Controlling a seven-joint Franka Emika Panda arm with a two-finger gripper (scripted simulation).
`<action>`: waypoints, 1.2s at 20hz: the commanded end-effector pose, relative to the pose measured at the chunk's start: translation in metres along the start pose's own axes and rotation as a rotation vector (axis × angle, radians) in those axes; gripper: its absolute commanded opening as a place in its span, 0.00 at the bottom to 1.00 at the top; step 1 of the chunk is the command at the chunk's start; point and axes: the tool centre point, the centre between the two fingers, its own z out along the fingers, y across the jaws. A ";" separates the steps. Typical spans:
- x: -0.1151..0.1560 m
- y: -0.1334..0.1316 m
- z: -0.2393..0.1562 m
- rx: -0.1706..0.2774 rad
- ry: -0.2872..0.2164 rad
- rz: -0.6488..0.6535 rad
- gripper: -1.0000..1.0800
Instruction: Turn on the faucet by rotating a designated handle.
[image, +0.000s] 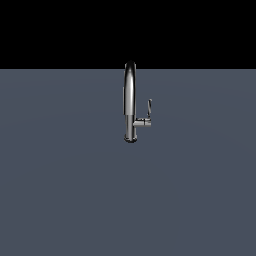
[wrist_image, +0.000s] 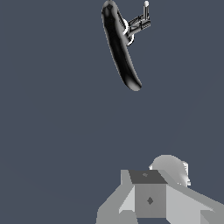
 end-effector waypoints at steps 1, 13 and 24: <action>0.016 -0.002 0.001 0.035 -0.034 0.036 0.00; 0.093 -0.004 0.013 0.206 -0.202 0.207 0.00; 0.165 0.003 0.037 0.377 -0.370 0.374 0.00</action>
